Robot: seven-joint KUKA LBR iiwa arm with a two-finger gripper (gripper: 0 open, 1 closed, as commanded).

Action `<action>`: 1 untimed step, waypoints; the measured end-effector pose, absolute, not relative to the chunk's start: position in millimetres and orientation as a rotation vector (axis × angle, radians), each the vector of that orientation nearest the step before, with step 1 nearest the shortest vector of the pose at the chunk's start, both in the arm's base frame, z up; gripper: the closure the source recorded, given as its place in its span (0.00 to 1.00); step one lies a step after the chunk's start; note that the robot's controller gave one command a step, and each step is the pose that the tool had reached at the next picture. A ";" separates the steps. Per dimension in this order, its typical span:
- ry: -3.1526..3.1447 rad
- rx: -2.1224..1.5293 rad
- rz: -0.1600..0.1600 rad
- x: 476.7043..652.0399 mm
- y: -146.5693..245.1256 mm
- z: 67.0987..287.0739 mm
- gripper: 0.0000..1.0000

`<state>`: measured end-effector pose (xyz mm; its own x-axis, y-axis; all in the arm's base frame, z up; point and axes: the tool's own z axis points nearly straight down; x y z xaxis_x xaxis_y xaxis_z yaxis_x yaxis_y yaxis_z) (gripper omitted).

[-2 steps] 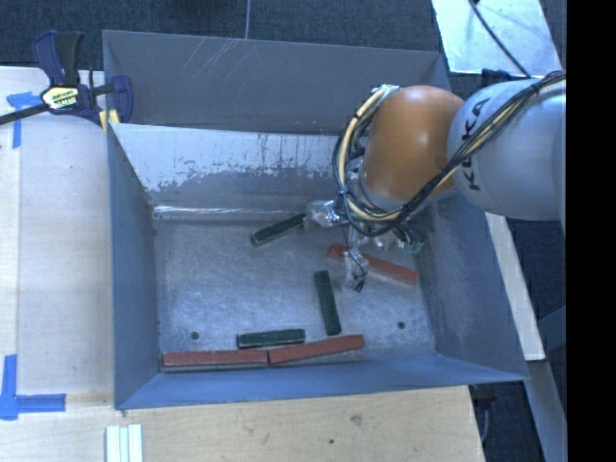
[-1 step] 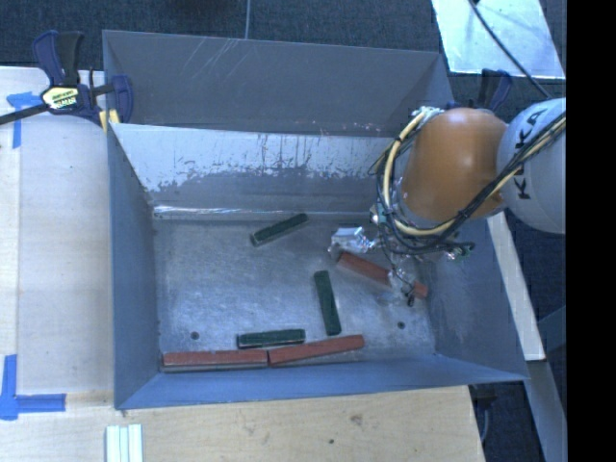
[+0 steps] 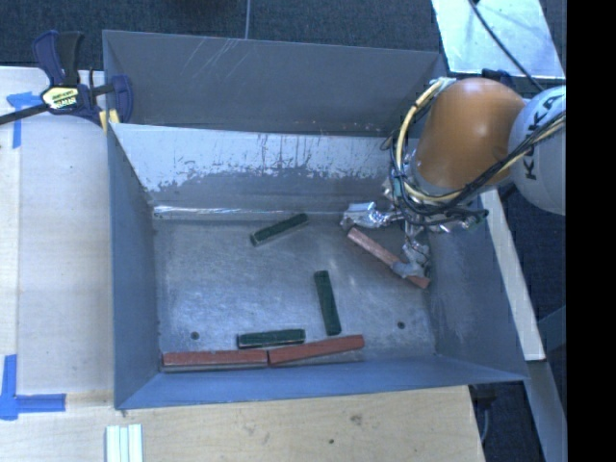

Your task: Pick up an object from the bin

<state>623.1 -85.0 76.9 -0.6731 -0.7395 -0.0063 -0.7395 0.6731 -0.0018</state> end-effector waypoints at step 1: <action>2.884 -1.231 -0.005 628.4 -130.1 80.9 0.00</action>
Offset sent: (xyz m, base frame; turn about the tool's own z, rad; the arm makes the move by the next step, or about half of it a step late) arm 0.0040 -0.0427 0.0032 0.0204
